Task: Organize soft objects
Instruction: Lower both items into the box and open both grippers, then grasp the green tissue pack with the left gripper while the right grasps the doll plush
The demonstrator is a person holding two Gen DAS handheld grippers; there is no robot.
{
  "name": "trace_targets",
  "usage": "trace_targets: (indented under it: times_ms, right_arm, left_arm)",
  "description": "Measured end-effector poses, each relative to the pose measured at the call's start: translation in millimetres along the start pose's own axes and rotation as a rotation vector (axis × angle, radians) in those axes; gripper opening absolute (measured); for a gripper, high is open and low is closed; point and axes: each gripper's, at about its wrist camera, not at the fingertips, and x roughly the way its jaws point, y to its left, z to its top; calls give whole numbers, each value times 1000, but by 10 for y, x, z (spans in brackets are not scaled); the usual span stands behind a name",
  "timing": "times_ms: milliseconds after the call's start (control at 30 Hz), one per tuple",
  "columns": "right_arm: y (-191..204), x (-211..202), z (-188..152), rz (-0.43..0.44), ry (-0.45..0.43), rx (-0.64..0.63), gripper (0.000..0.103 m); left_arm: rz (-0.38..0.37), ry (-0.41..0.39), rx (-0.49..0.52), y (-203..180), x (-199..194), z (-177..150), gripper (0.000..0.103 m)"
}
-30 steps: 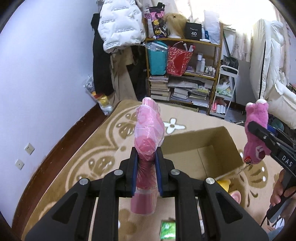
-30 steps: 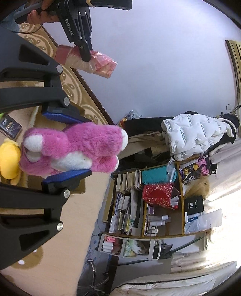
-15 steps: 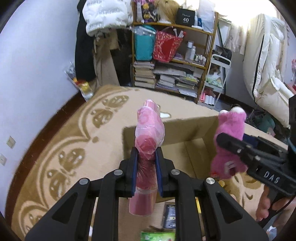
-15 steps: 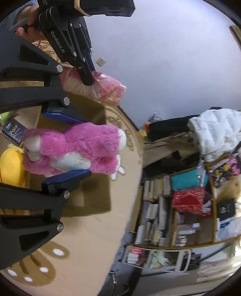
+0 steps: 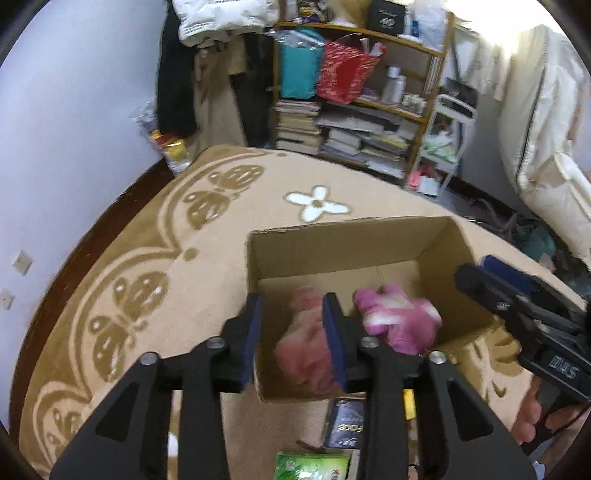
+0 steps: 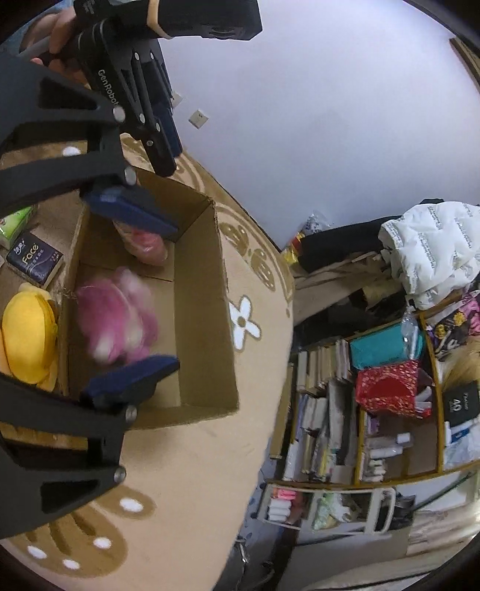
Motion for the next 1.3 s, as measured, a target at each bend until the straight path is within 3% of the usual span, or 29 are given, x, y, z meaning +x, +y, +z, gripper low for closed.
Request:
trace_targets:
  times_ms: [100, 200, 267, 433, 600, 900, 1100, 1300]
  right_arm:
    - [24, -104, 4, -12, -29, -13, 90]
    - [33, -196, 11, -9, -42, -3, 95]
    - [41, -268, 8, -20, -52, 2, 102]
    - [46, -475, -14, -24, -84, 31, 103]
    - [30, -677, -62, -34, -98, 51, 103]
    - [40, -980, -296, -46, -80, 43, 103]
    - [99, -1042, -580, -17, -34, 32, 103]
    - [177, -1011, -886, 17, 28, 31, 103]
  left_arm:
    - [20, -6, -18, 32, -72, -10, 45]
    - [23, -31, -27, 39, -200, -38, 68]
    - [27, -50, -19, 33, -303, -56, 74]
    - [29, -67, -7, 27, -538, -72, 97]
    - [31, -94, -35, 108, -760, -145, 102]
    - [20, -70, -91, 260, -978, -391, 102]
    - [8, -21, -104, 289, -990, -589, 102]
    - [15, 60, -55, 204, -861, -810, 102]
